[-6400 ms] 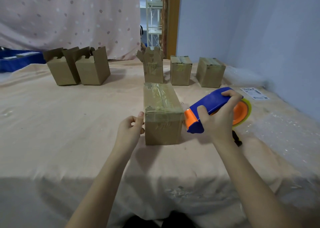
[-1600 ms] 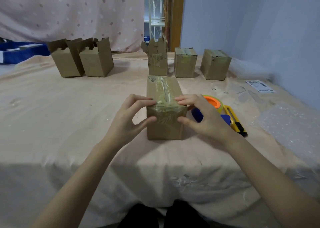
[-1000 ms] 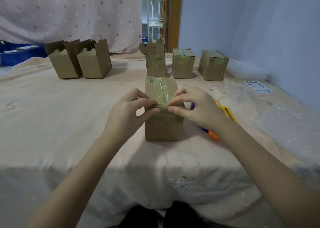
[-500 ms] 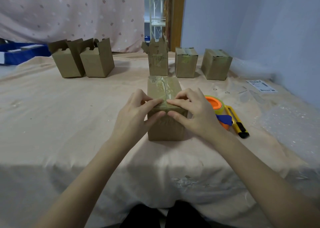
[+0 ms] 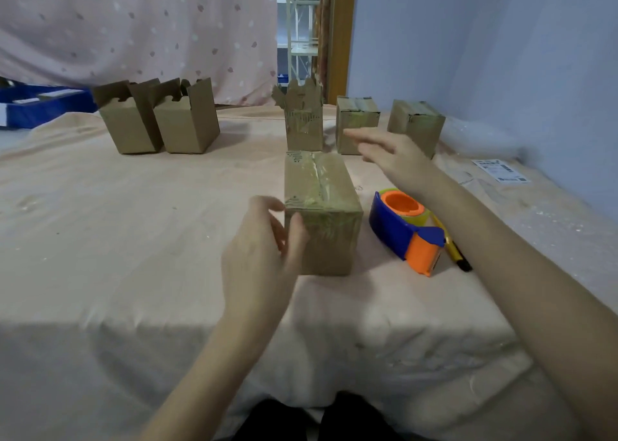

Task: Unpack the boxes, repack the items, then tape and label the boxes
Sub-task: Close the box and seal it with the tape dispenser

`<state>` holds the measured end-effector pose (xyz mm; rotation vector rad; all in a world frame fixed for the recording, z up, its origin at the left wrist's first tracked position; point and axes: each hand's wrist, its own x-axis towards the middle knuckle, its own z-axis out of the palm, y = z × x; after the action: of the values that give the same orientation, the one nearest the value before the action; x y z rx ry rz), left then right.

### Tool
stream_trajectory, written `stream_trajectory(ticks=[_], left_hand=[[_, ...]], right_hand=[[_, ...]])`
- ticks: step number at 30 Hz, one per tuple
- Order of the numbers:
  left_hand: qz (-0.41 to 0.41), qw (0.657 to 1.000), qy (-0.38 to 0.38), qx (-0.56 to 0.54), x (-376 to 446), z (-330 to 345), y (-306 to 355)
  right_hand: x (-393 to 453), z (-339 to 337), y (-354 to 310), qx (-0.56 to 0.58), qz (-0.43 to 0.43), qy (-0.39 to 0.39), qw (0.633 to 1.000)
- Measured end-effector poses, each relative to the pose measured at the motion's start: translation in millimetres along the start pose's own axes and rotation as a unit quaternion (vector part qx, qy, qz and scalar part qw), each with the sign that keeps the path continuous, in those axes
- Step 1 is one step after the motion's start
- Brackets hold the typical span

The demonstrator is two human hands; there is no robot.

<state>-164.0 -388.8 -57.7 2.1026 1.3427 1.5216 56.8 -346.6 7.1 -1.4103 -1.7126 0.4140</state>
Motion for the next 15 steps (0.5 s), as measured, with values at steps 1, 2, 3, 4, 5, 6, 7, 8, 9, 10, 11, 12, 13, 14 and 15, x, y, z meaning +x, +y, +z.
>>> stream_trajectory(ticks=[1,2,3,4,5,6,7,8,9,10,11,12,13,14,15], left_hand=[[-0.04,0.999,-0.021,-0.027,-10,4,8],[-0.072,0.995,-0.046,-0.051,-19,9,13],[-0.081,0.993,-0.063,-0.054,-27,14,16],[-0.065,0.995,-0.068,-0.042,-35,20,17],[-0.043,0.996,-0.072,-0.026,-42,25,17],[-0.032,0.996,-0.079,-0.015,-46,30,17],[-0.034,0.995,-0.09,-0.01,-49,34,19],[-0.038,0.994,-0.103,-0.009,-52,38,21],[-0.043,0.992,-0.114,-0.011,-55,40,24],[-0.048,0.991,-0.124,-0.018,-55,41,26],[-0.057,0.989,-0.133,-0.025,-55,41,28],[-0.068,0.987,-0.141,-0.033,-54,41,30],[-0.08,0.985,-0.149,-0.038,-52,40,31],[-0.091,0.984,-0.151,-0.038,-49,39,32],[-0.099,0.983,-0.152,-0.03,-46,37,32]], right_hand=[[17,2,2,-0.042,0.025,-0.017,0.999],[32,5,5,-0.066,0.052,-0.039,0.996],[45,9,10,-0.076,0.076,-0.055,0.993],[54,14,14,-0.074,0.096,-0.063,0.991],[61,19,16,-0.072,0.111,-0.066,0.989],[66,24,18,-0.072,0.125,-0.071,0.987],[69,27,18,-0.072,0.138,-0.076,0.985],[72,30,17,-0.069,0.151,-0.08,0.983],[72,33,15,-0.06,0.161,-0.08,0.982],[72,36,14,-0.046,0.167,-0.079,0.982],[71,38,14,-0.035,0.17,-0.075,0.982],[70,38,13,-0.028,0.168,-0.069,0.983],[67,38,13,-0.026,0.165,-0.06,0.984],[65,36,12,-0.023,0.162,-0.053,0.985],[63,34,11,-0.02,0.161,-0.048,0.985]])
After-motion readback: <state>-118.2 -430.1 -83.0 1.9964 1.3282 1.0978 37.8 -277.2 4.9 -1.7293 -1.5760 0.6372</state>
